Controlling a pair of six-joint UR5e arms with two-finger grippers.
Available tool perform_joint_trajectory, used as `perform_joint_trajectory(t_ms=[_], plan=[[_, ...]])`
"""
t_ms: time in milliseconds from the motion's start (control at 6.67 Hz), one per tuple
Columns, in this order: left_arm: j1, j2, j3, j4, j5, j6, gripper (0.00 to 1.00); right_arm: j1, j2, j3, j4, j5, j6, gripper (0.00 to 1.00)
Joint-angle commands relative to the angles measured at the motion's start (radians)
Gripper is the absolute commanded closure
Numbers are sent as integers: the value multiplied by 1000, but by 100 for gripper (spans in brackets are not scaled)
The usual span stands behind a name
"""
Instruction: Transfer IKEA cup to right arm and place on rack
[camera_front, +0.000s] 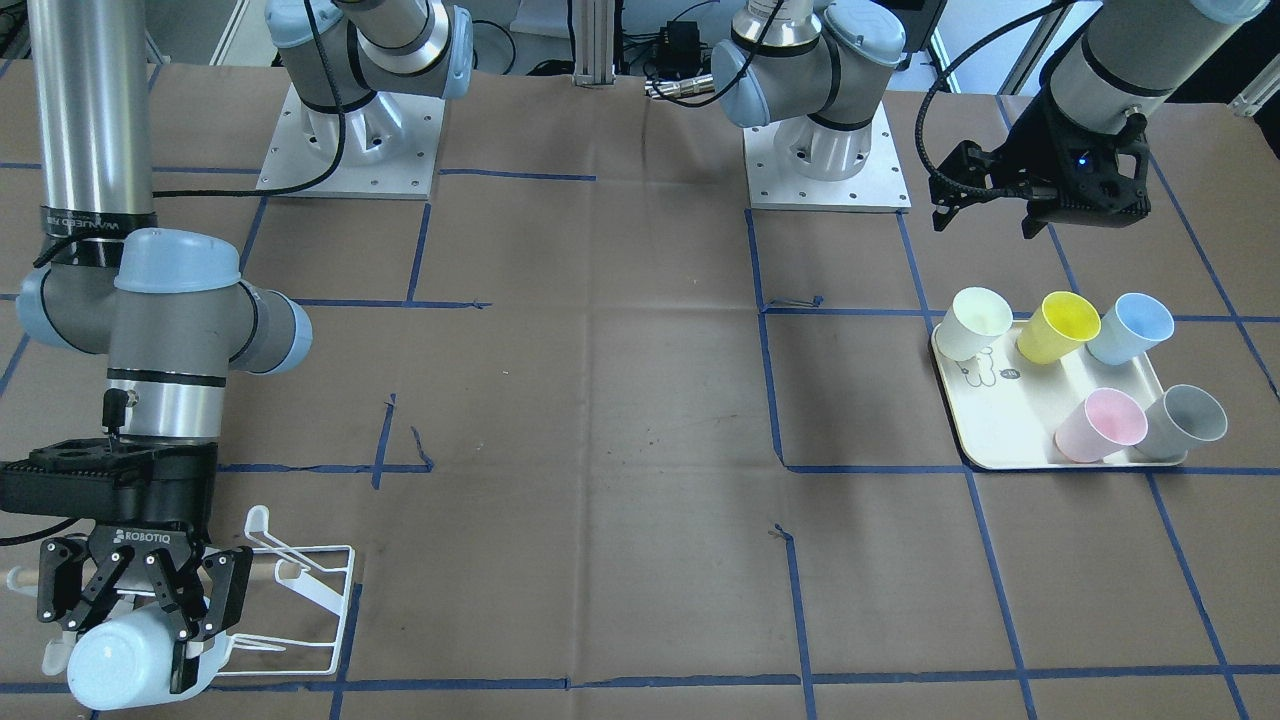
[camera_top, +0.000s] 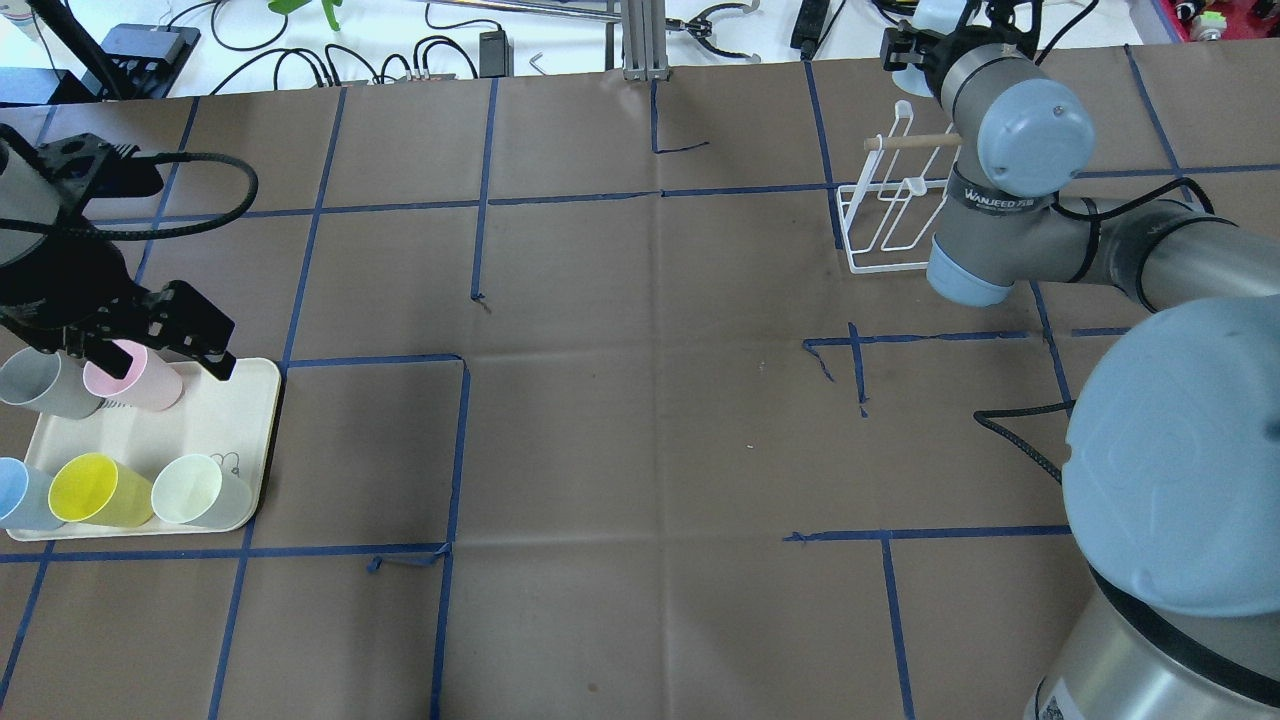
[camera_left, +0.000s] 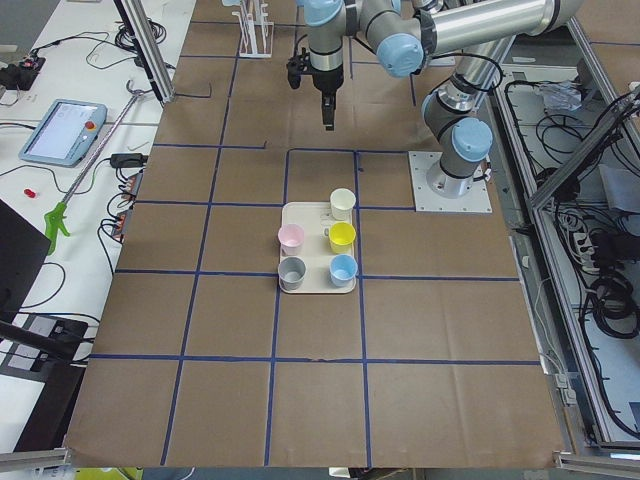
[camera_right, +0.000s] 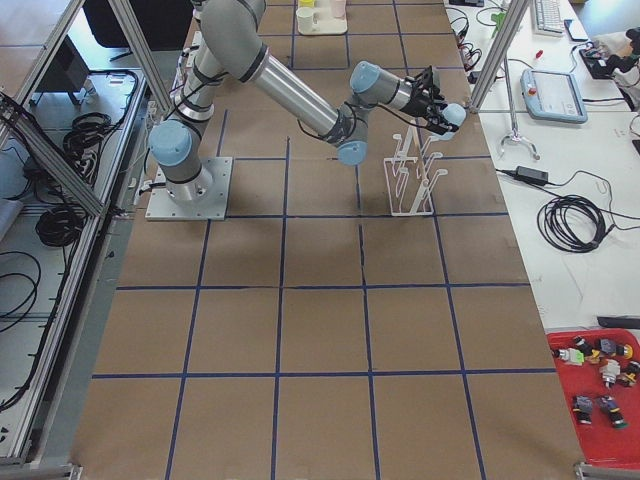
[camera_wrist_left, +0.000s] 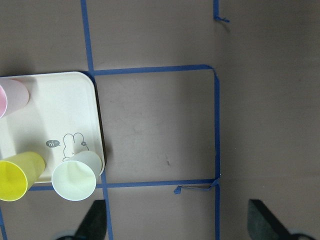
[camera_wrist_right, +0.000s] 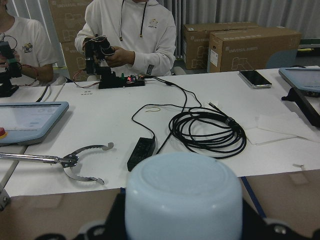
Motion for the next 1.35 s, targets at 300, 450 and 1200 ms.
perform_joint_trajectory(t_ms=[300,450,1200], plan=[[173,56,-204,170,4,153,1,19,14,33,-6,-2,7,81],[175,46,-282,295,4,155,1,21,18,36,-8,-2,7,81],[178,-121,-445,618,27,149,4,21,18,47,0,5,63,0]])
